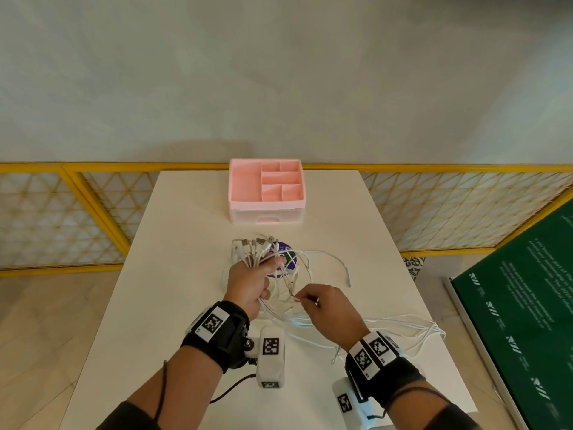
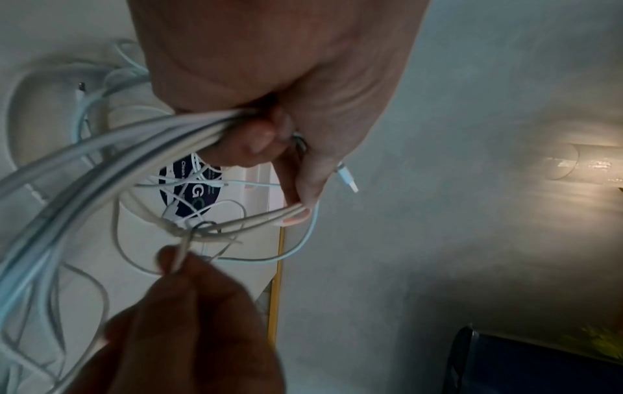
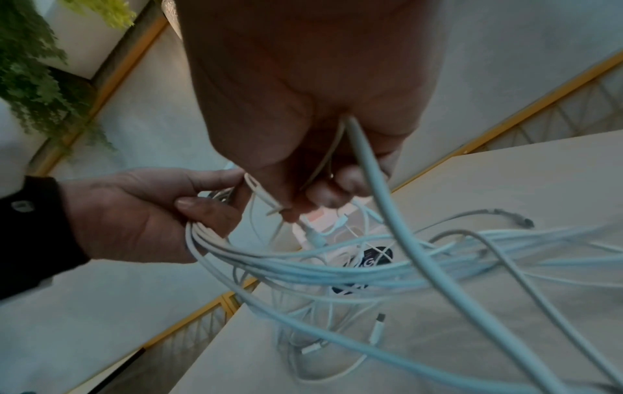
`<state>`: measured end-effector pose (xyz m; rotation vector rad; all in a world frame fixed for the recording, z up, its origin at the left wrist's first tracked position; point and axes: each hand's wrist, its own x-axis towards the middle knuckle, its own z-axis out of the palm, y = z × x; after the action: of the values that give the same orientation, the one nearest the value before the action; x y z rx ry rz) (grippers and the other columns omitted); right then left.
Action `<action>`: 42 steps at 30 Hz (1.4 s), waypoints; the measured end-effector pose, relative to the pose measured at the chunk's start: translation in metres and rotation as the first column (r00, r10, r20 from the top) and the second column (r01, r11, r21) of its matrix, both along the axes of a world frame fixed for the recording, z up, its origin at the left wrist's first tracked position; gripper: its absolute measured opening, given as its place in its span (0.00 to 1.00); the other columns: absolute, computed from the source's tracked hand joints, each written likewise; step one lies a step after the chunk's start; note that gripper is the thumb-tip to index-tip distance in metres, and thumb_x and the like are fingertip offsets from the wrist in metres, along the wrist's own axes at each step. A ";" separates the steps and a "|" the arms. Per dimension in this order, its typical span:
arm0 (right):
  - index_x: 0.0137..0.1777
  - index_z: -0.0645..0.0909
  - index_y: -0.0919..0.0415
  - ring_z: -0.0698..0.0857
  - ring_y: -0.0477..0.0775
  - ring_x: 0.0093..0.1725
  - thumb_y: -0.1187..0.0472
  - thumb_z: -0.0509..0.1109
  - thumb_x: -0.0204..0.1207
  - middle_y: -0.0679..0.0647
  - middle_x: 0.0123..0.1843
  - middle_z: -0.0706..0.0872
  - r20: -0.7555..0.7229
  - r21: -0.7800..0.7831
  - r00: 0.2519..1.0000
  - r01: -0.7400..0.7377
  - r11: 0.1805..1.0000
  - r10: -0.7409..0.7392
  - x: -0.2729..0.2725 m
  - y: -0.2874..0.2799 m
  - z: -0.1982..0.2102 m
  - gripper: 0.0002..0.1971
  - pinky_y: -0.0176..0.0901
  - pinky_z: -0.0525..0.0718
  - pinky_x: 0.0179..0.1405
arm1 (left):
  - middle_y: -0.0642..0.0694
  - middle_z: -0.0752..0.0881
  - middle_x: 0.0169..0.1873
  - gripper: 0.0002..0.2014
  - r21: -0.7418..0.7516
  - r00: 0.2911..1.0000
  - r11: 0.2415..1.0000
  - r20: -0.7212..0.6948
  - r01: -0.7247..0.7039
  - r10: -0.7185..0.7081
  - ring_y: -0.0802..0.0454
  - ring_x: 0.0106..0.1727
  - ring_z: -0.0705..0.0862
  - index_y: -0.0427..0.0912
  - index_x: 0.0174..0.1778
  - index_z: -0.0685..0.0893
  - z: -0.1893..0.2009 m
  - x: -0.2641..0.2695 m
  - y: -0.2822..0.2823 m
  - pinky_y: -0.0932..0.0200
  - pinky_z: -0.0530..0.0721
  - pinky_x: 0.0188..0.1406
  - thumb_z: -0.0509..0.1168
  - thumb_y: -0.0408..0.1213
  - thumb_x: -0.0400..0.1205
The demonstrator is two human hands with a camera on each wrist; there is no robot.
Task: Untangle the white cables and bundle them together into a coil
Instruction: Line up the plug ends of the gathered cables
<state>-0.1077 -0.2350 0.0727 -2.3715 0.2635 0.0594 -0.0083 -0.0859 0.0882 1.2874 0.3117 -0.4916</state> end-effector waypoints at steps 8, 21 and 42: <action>0.39 0.83 0.58 0.78 0.41 0.29 0.60 0.76 0.76 0.44 0.29 0.83 0.114 0.105 0.976 0.174 0.979 -0.186 0.005 0.013 0.006 0.07 0.30 0.75 0.31 | 0.52 0.91 0.32 0.03 -0.101 0.989 0.990 -0.101 0.102 -0.112 0.57 0.23 0.60 0.41 0.46 0.89 0.009 -0.015 -0.005 0.65 0.59 0.17 0.75 0.30 0.79; 0.50 0.81 0.60 0.86 0.48 0.30 0.69 0.74 0.76 0.59 0.38 0.92 -0.116 0.479 0.972 0.237 0.845 -0.207 0.000 0.020 0.010 0.07 0.43 0.83 0.32 | 0.47 0.94 0.47 0.07 -0.114 0.991 0.988 -0.071 0.108 -0.116 0.59 0.22 0.60 0.38 0.53 0.90 0.006 -0.015 -0.003 0.66 0.60 0.16 0.74 0.32 0.80; 0.49 0.86 0.60 0.74 0.46 0.28 0.79 0.55 0.76 0.49 0.30 0.81 -0.137 0.393 0.986 0.144 0.908 -0.097 0.003 -0.001 0.010 0.20 0.35 0.70 0.29 | 0.38 0.73 0.38 0.01 0.177 0.942 0.944 0.143 0.279 -0.305 0.53 0.21 0.62 0.46 0.45 0.89 -0.015 -0.015 -0.001 0.64 0.64 0.17 0.73 0.38 0.82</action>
<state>-0.1045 -0.2363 0.0827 -1.9396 0.4113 0.1747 -0.0233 -0.0866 0.0732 1.5271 0.0133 -0.6143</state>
